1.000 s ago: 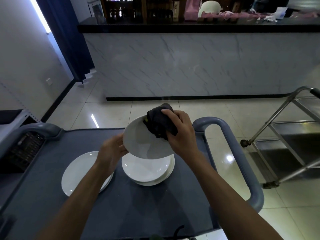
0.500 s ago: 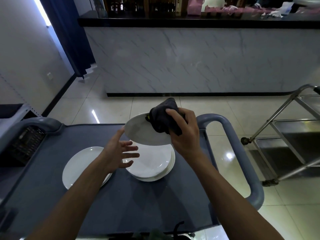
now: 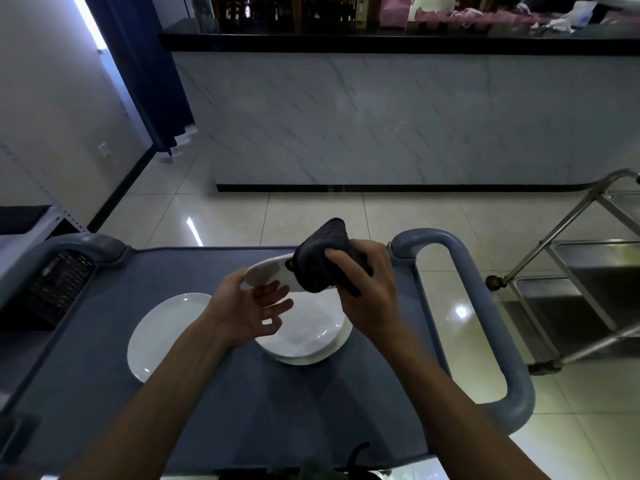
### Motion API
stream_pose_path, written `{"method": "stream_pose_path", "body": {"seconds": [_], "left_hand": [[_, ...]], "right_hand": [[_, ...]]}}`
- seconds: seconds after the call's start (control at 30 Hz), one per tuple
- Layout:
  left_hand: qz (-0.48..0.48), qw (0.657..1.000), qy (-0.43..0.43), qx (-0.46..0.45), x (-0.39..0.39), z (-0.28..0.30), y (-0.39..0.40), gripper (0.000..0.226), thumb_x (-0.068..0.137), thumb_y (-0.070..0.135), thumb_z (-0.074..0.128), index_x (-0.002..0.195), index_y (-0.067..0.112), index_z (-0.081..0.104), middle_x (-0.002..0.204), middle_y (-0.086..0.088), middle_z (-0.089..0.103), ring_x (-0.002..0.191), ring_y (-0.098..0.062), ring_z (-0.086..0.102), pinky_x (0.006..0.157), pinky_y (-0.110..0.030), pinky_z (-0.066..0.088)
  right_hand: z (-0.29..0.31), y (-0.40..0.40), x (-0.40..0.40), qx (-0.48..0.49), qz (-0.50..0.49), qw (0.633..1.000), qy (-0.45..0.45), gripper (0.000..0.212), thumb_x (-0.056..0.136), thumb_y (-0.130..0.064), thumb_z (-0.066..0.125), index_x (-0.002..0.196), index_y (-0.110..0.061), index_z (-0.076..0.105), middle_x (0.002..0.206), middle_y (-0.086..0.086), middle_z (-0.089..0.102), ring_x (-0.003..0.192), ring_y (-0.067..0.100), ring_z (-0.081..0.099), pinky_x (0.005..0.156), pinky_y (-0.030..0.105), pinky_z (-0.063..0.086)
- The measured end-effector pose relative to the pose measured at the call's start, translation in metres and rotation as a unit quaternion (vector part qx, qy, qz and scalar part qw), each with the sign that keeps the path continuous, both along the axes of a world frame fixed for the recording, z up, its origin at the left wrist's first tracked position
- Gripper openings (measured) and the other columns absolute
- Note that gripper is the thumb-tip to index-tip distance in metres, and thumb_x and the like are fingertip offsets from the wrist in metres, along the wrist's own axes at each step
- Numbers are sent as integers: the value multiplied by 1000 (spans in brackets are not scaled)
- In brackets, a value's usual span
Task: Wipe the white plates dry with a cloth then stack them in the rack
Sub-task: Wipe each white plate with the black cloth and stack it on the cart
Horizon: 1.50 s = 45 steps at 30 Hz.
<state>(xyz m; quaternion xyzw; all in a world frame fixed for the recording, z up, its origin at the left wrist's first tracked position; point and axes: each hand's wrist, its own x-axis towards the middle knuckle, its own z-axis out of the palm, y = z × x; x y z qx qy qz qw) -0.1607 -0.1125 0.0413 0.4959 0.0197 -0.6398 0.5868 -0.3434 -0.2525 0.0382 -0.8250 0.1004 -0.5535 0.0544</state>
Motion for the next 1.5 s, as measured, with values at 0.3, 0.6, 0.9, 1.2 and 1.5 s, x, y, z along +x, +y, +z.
{"method": "stream_pose_path", "body": {"seconds": [0.3,0.6,0.9,1.2,1.5], "left_hand": [[179,981,-15,-78,9,-4,-6,13,87,2,52,91,-6,62,83,-15,67,71,-23,70,62,-28,60],[190,962,-146,-132,7,-8,-9,26,95,-3,49,117,-1,63,112,-18,72,97,-29,71,74,-35,62],[125,945,-278,-116,6,-5,-7,38,83,7,67,120,1,61,101,-16,75,86,-32,74,62,-37,61],[53,926,-352,-126,-5,-4,-8,32,87,-6,65,117,3,66,101,-18,75,89,-33,73,67,-43,63],[31,916,-383,-114,-4,-1,-16,30,85,-7,67,112,5,68,101,-19,74,91,-36,72,70,-46,62]], "right_hand": [[-31,-3,-11,1,51,995,82,44,89,1,68,127,-19,60,125,11,54,111,37,58,90,51,46],[-41,11,0,127,101,967,198,49,89,4,64,136,-11,61,144,18,50,130,36,49,102,52,43],[-35,17,20,289,77,924,240,64,92,-4,59,151,-26,43,161,5,27,146,25,28,119,44,30],[-20,9,45,434,35,895,100,60,91,-5,65,144,-29,51,158,-3,33,143,14,33,120,35,30],[12,-8,59,318,80,920,215,49,99,-18,60,147,-21,49,158,3,36,141,24,33,119,42,29]]}}
